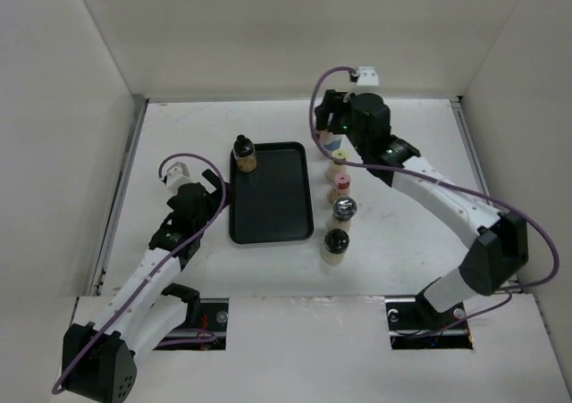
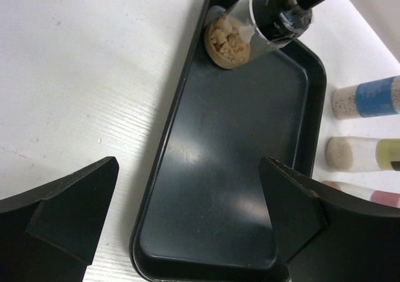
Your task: Organize the condiment bottles
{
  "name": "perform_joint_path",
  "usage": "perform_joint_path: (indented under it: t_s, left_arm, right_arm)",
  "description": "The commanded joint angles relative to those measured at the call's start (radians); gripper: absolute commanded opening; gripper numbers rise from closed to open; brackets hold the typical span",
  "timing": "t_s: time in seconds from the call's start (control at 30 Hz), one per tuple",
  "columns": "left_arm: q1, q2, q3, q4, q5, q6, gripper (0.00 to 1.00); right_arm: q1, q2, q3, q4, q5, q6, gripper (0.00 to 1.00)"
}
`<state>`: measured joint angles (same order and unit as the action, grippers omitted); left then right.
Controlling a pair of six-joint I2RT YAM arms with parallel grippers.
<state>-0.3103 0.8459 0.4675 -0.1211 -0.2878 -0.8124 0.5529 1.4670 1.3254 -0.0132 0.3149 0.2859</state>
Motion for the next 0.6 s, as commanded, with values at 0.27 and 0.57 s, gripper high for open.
perform_joint_path:
  t_s: [0.27, 0.57]
  left_arm:
    - [0.023, -0.077, -0.015, 0.001, -0.017, -0.001, 1.00]
    - [0.023, -0.053, -0.038, 0.050, -0.017, 0.013, 1.00]
  right_arm:
    - [0.132, 0.423, 0.319, 0.179, -0.039, 0.012, 0.46]
    - [0.133, 0.602, 0.370, 0.226, -0.028, 0.001, 0.46]
